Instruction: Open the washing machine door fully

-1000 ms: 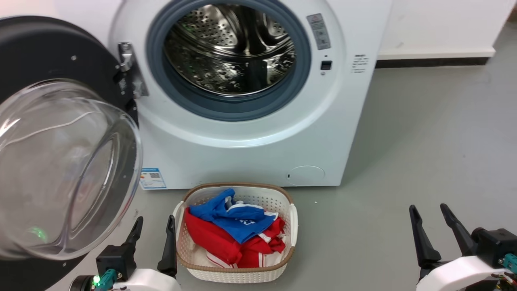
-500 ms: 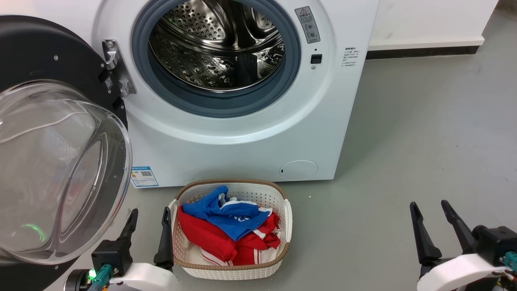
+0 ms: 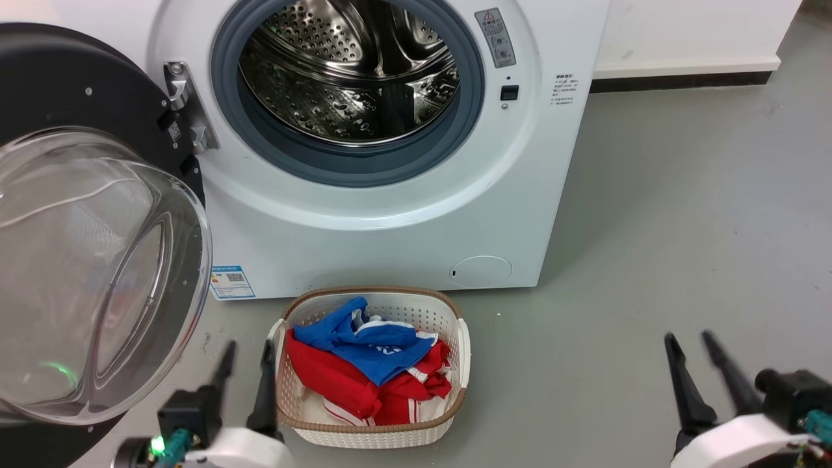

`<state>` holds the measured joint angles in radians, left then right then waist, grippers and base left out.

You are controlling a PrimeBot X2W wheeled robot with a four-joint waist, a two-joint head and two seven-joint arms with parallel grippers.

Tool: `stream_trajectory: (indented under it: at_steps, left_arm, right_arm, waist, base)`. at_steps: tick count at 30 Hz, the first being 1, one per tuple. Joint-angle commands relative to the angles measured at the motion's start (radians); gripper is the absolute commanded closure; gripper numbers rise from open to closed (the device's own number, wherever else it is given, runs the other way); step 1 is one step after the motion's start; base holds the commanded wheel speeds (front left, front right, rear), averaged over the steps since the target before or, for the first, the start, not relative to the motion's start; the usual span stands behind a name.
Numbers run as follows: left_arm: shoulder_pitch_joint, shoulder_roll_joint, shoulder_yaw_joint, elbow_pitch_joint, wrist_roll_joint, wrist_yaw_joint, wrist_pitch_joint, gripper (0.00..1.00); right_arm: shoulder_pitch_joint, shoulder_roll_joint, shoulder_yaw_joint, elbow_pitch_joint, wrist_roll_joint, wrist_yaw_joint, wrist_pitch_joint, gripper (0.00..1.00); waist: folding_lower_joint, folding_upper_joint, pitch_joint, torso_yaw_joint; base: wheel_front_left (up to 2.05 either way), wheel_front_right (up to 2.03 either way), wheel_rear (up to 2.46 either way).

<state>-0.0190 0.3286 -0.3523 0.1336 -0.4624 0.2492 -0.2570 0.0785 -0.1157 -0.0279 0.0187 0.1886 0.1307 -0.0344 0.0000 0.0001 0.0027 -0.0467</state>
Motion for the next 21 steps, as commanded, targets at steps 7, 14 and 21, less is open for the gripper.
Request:
stream_trajectory:
  at_steps: [7, 14, 21]
  left_arm:
    - [0.003, -0.023, 0.029, 0.009, -0.092, -0.027, 0.025, 1.00]
    - [-0.008, -0.044, 0.068, 0.022, -0.200, -0.062, 0.055, 1.00]
    - [-0.019, -0.065, 0.104, 0.034, -0.299, -0.095, 0.084, 1.00]
  right_arm:
    - [-0.011, 0.007, -0.008, 0.028, 0.109, 0.000, 0.014, 1.00]
    - [-0.028, 0.013, -0.016, 0.046, 0.238, 0.000, 0.027, 1.00]
    - [-0.045, 0.018, -0.022, 0.063, 0.357, 0.000, 0.039, 1.00]
  waist:
    - [0.0000, -0.0001, 0.000, 0.002]
    - [0.0000, -0.0001, 0.000, 0.005]
    - [0.0000, -0.0001, 0.000, 0.007]
  base:
    - [0.00, 0.00, 0.00]
    - [0.00, 0.00, 0.00]
    - [0.00, 0.00, 0.00]
